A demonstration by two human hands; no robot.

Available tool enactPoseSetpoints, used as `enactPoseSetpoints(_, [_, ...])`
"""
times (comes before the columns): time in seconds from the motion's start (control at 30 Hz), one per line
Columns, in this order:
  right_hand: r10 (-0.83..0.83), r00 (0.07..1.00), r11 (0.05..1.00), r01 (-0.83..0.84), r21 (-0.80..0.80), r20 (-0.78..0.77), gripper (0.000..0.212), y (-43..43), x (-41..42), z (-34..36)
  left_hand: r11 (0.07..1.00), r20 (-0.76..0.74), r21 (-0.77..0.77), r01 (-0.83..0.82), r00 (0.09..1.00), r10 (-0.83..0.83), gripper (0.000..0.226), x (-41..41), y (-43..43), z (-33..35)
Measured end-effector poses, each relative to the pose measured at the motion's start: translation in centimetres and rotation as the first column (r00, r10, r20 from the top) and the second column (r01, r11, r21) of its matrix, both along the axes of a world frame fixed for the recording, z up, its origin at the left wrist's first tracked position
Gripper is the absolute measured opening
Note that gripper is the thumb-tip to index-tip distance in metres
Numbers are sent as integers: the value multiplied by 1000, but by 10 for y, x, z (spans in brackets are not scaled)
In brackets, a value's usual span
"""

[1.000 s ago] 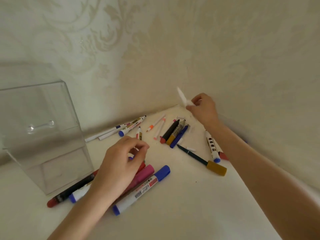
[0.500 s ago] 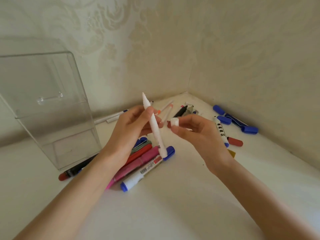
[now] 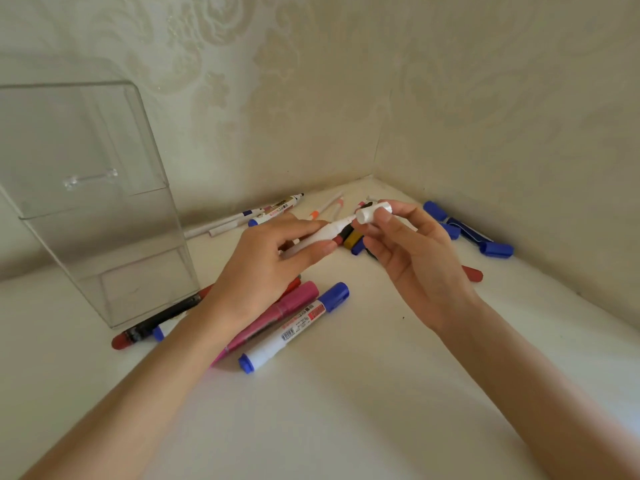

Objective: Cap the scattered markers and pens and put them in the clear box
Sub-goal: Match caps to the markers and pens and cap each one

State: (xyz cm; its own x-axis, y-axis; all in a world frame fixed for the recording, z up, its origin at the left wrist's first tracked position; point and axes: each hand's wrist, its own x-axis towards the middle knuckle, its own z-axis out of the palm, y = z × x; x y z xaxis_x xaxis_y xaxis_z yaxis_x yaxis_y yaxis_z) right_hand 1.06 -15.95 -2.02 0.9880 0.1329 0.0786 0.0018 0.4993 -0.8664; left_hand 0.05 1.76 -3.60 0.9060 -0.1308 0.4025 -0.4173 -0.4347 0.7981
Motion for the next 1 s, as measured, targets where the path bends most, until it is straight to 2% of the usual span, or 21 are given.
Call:
enactPoseSetpoints(0.13, [-14,998,998,18,-66,66,9,3,-3,0,1000,4,20,10,1000,-10,22,-2,0,0])
enactPoseSetpoints(0.23, [-84,970,928,160,-337,229,12,5,-4,-1,997,30,71,-19,999,16,25,-6,-2,-1])
enactPoseSetpoints(0.3, [-93,952,886,212,-411,291,14,6,-5,-2,995,57,87,-50,997,45,28,-9,-5,-2])
enactPoseSetpoints(0.4, [-97,944,884,227,-409,315,15,6,-6,-3,998,41,7,-65,997,64,17,-13,-7,-2])
enactPoseSetpoints(0.47, [-120,932,879,260,-399,342,16,7,-7,-4,997,59,16,-71,996,70,12,-14,-9,-2])
enactPoseSetpoints(0.57, [-162,920,884,296,-362,358,17,12,-9,-7,997,45,-11,-71,996,71,12,-18,-14,-4])
enactPoseSetpoints(0.7, [-105,920,896,252,-366,377,17,12,-10,-4,995,33,-79,-66,997,69,12,-23,-17,-3])
enactPoseSetpoints(0.8, [-66,946,881,205,-427,318,15,3,-6,1,999,-11,-44,-33,999,32,10,-21,-18,1])
enactPoseSetpoints(0.9, [-73,992,891,113,-440,107,9,-10,0,5,995,-15,96,18,1000,-17,11,-16,-21,4])
enactPoseSetpoints(1.0, [-113,990,869,57,-492,-85,8,-32,0,6,986,-2,163,43,999,-43,34,-14,-10,6])
